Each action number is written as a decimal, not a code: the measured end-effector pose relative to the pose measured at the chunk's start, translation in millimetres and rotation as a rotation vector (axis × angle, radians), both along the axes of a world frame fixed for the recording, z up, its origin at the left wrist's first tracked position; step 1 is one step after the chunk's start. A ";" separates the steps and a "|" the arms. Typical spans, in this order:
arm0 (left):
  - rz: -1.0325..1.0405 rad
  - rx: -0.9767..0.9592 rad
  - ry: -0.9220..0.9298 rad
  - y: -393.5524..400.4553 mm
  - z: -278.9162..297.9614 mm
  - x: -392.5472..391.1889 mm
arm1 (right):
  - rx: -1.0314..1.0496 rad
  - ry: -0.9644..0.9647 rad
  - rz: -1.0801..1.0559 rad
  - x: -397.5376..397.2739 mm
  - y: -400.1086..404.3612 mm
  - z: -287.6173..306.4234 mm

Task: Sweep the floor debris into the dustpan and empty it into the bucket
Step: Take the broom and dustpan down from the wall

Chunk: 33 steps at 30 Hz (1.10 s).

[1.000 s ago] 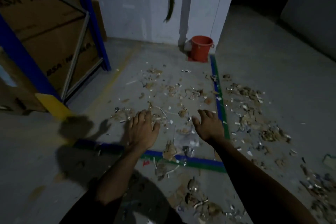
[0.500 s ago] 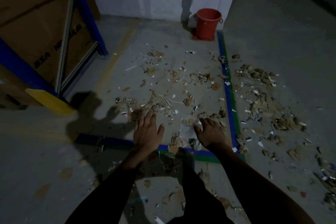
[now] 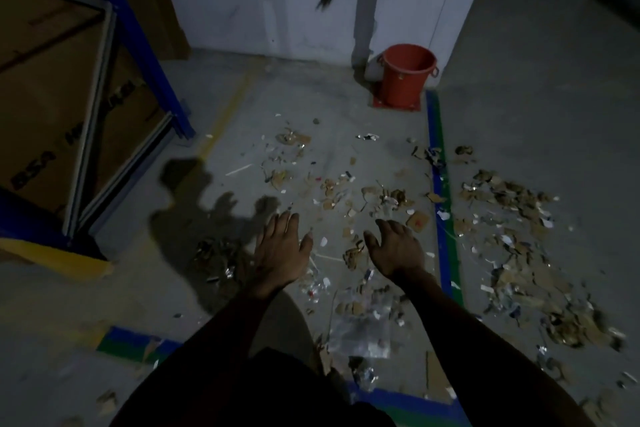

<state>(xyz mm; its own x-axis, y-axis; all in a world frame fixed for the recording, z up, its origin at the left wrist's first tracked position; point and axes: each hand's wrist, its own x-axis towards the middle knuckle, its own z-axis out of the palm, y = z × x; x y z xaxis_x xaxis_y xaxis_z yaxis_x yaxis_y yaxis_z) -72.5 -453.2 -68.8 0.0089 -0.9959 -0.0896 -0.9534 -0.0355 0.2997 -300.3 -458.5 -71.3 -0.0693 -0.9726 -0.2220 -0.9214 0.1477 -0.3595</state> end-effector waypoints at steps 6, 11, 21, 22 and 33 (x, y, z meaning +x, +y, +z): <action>-0.003 -0.001 0.041 -140.2 -1.9 -9.8 | -0.060 0.044 0.007 -6.2 -135.5 12.2; -0.022 -0.052 0.055 -291.6 -16.8 -0.9 | -0.108 0.047 0.004 5.7 -284.9 5.0; -0.069 -0.097 0.012 -604.0 27.1 32.0 | -0.140 0.054 -0.029 39.2 -572.2 45.6; -0.067 -0.109 0.024 -628.1 31.3 32.0 | -0.143 0.055 -0.036 40.0 -595.9 50.5; 0.001 -0.187 0.052 -926.1 22.3 10.9 | -0.218 -0.032 -0.025 23.0 -915.5 34.4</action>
